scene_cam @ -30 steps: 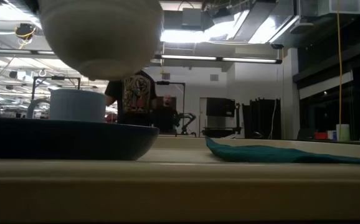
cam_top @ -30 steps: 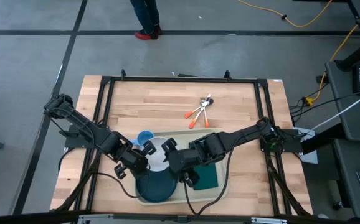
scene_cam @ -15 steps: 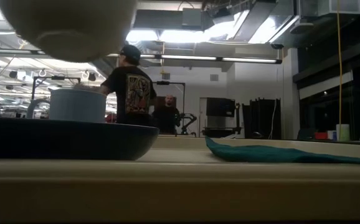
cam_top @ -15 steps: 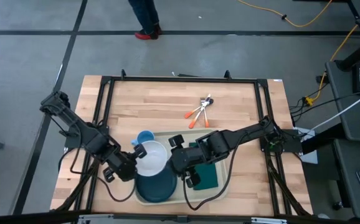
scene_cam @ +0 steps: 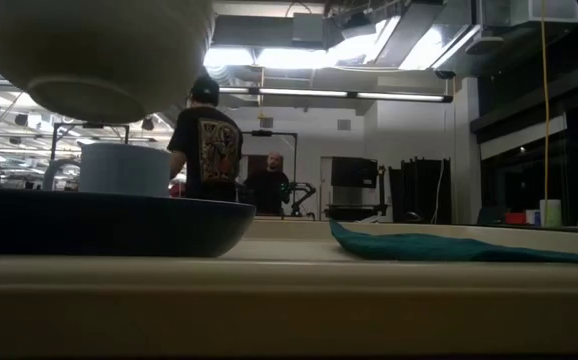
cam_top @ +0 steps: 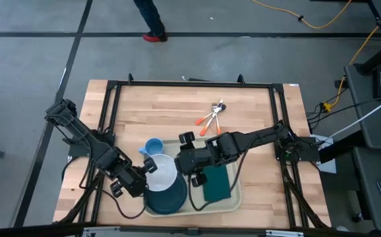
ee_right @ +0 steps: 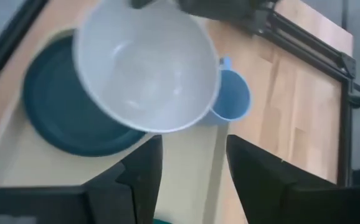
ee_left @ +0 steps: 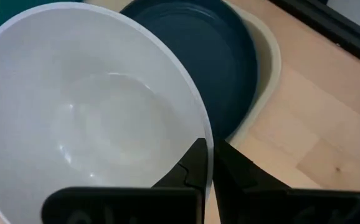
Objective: Set up tray
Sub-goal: Put the white bowl on top of the green plate on the light brown serving tray
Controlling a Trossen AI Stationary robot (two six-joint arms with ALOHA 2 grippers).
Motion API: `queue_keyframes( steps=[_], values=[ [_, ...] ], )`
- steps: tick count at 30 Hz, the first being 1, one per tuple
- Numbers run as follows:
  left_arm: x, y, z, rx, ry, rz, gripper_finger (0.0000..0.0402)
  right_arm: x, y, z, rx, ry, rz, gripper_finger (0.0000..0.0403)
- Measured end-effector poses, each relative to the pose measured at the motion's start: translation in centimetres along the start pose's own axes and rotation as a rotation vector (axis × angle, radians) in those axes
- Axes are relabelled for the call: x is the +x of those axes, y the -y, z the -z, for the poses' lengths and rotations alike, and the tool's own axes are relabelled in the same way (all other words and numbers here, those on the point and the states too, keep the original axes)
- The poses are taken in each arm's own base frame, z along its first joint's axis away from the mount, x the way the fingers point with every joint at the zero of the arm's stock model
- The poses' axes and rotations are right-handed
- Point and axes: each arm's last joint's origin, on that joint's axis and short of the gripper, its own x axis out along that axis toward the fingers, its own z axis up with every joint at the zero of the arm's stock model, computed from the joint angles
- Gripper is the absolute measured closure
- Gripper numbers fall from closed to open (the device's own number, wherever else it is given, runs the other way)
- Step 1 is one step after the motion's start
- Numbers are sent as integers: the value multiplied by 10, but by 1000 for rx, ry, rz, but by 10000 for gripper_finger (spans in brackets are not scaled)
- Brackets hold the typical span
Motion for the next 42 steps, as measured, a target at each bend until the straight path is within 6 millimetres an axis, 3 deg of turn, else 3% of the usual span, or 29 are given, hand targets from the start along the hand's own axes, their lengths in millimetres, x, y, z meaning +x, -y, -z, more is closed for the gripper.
queue_keyframes(
  steps=[7, 20, 42],
  values=[
    [18, -1, -17, -6, 74, 9, 399, 5, 17, 3, 31, -13, 23, 219],
    [56, 16, -36, -88, 35, 31, 399, 11, 42, 11, 70, -49, 53, 219],
    [90, 27, -44, -178, -19, 58, 399, 12, 43, 11, 73, -43, 53, 219]
  ],
)
